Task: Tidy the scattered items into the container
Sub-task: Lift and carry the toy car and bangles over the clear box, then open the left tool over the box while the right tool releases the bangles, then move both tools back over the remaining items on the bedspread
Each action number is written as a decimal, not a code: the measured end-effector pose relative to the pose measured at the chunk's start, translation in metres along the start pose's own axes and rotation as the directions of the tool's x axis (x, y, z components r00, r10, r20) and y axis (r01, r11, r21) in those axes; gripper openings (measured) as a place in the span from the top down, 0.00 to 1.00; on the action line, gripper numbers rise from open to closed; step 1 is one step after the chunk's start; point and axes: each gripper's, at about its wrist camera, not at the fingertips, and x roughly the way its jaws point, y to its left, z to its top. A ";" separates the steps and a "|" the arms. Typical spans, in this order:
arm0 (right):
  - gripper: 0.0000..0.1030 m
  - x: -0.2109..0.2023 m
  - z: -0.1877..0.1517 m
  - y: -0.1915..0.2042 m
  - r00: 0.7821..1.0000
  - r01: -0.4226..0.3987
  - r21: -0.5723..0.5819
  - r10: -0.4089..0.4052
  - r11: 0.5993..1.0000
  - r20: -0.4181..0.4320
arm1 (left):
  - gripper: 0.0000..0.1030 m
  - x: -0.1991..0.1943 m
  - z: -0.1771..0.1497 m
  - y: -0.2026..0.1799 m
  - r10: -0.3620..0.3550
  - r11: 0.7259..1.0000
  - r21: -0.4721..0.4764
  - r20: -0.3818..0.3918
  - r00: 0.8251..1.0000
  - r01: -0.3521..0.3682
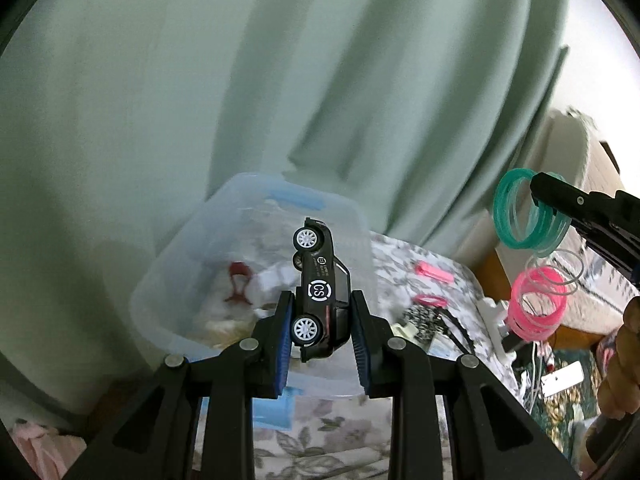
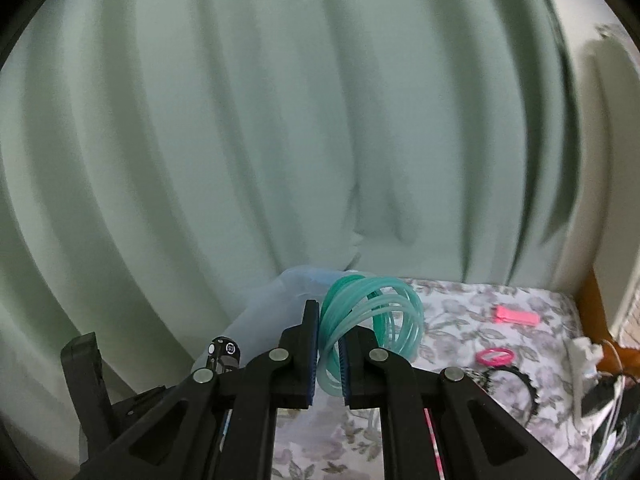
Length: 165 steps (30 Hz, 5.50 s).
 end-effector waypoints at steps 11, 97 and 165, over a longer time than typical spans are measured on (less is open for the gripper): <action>0.90 0.056 0.005 0.048 0.994 -0.090 -0.073 0.085 0.993 -0.074 | 0.73 0.005 0.004 0.049 0.055 0.994 -0.093 -0.007 0.998 -0.055; 0.63 0.128 -0.006 0.003 0.958 -0.097 0.018 0.098 0.995 -0.269 | 0.46 0.066 0.010 0.010 0.091 0.995 -0.028 -0.175 0.980 -0.097; 0.46 0.009 -0.164 -0.246 0.919 0.302 0.443 -0.134 0.844 -0.371 | 0.02 0.141 -0.056 -0.160 -0.022 0.962 0.253 -0.294 0.956 0.099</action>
